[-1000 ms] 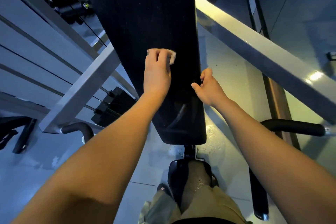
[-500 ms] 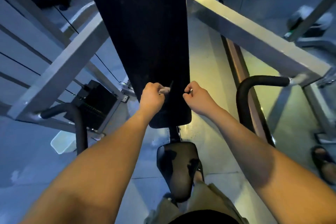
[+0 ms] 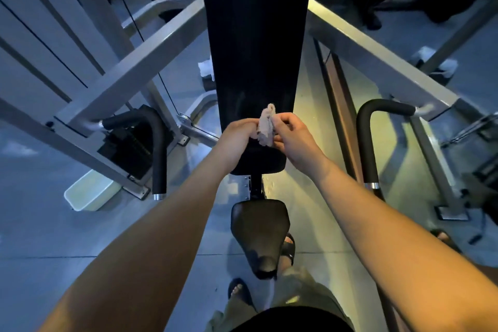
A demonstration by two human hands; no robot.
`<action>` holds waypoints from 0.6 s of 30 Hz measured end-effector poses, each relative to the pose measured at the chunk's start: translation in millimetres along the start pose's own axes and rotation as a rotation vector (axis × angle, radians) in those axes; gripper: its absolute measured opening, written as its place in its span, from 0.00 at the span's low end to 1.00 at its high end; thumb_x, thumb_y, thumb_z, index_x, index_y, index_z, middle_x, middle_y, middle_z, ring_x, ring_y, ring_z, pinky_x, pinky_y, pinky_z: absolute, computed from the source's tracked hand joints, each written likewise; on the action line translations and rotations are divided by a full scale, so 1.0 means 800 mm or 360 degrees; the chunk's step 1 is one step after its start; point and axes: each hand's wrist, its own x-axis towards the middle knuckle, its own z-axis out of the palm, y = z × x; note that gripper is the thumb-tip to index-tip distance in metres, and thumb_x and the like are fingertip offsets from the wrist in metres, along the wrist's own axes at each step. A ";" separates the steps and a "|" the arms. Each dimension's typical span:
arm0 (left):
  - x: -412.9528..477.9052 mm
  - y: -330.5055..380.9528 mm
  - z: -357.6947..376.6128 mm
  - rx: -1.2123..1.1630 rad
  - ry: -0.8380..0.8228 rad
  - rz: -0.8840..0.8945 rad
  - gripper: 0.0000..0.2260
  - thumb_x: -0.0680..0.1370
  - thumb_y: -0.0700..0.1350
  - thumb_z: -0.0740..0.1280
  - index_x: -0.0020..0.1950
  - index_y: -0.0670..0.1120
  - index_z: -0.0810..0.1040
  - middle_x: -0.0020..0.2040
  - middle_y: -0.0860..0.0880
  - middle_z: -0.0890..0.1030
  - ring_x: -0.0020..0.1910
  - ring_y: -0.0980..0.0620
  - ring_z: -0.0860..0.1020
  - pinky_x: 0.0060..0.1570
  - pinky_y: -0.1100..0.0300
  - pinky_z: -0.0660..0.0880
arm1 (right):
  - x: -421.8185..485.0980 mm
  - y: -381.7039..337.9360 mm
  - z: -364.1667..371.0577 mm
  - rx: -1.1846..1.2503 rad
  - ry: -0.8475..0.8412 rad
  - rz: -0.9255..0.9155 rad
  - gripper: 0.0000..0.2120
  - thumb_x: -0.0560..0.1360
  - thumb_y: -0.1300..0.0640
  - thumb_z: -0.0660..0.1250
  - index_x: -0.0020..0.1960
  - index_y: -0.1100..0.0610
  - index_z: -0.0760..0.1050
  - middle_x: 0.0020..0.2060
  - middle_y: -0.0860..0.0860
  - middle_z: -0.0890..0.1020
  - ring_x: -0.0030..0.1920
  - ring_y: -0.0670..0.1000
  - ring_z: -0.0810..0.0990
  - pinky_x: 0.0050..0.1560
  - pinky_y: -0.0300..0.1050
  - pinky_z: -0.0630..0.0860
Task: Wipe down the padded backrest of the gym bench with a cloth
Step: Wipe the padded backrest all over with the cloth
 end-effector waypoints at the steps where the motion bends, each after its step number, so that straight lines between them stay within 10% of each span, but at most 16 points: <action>1: 0.000 0.004 0.002 -0.0053 -0.0009 -0.0003 0.13 0.74 0.40 0.63 0.54 0.42 0.83 0.52 0.42 0.83 0.54 0.47 0.78 0.65 0.46 0.73 | -0.002 -0.002 0.000 0.0010 -0.0005 -0.0010 0.14 0.84 0.49 0.64 0.62 0.58 0.75 0.56 0.59 0.84 0.56 0.58 0.85 0.56 0.52 0.84; 10: 0.056 0.022 0.025 -0.0077 0.0106 0.0197 0.07 0.79 0.43 0.71 0.55 0.49 0.84 0.51 0.49 0.85 0.54 0.51 0.84 0.57 0.53 0.80 | 0.041 -0.035 -0.038 0.0051 0.0073 -0.0013 0.07 0.81 0.56 0.71 0.58 0.53 0.78 0.53 0.53 0.84 0.55 0.53 0.85 0.59 0.54 0.83; 15: 0.107 0.029 0.042 -0.0037 0.0493 -0.0024 0.04 0.81 0.44 0.67 0.51 0.47 0.82 0.46 0.49 0.83 0.50 0.49 0.83 0.55 0.49 0.82 | 0.105 -0.048 -0.079 -0.0212 0.0441 -0.0046 0.13 0.78 0.61 0.68 0.61 0.54 0.71 0.40 0.55 0.81 0.31 0.43 0.79 0.36 0.33 0.76; 18: 0.132 0.028 0.042 0.0064 0.0586 -0.0091 0.05 0.81 0.44 0.65 0.50 0.46 0.81 0.44 0.48 0.82 0.45 0.50 0.80 0.55 0.47 0.80 | 0.158 -0.063 -0.104 -0.0510 0.0637 -0.0233 0.12 0.78 0.55 0.69 0.59 0.52 0.70 0.48 0.53 0.80 0.41 0.48 0.80 0.33 0.28 0.69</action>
